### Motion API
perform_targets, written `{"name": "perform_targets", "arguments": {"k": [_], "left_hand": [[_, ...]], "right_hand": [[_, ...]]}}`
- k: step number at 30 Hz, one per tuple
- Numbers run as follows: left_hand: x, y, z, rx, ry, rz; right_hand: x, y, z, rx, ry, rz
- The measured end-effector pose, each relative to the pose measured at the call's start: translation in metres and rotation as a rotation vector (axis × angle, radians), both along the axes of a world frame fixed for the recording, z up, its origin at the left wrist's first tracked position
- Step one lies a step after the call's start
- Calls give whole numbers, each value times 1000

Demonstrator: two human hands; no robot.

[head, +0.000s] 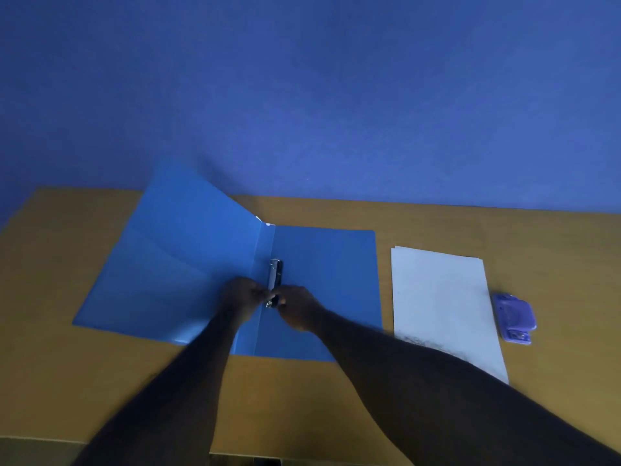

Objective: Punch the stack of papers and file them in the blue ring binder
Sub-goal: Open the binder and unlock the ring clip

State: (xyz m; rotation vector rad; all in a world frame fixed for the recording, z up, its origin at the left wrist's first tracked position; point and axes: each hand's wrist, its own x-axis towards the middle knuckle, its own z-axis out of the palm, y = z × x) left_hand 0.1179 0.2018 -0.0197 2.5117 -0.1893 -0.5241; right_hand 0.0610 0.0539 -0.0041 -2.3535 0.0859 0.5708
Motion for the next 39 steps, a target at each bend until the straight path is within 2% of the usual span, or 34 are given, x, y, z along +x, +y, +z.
{"name": "perform_targets", "arguments": {"k": [6,13,17,25,28,32,34,39], "left_hand": [[6,7,-15,-47,33,18],[6,10,-9,-127,71,13],[4,16,-19,-245,120,75],[1,15,-21,-282,122,100],[-2,13,-19,-263,124,133],[-5,11,-15,-290,131,144],[-6,11,-14,-302,139,134],[-5,12,-16,-345,143,169]], "right_hand": [[10,11,-10,9,-13,-118],[17,7,-19,-63,-91,-71],[16,6,-24,-37,-118,-83],[17,3,-34,16,-157,-96],[19,8,-37,93,-152,-247],[27,21,-29,419,71,-621],[33,22,-25,480,139,-757],[37,20,-20,440,121,-715]]}}
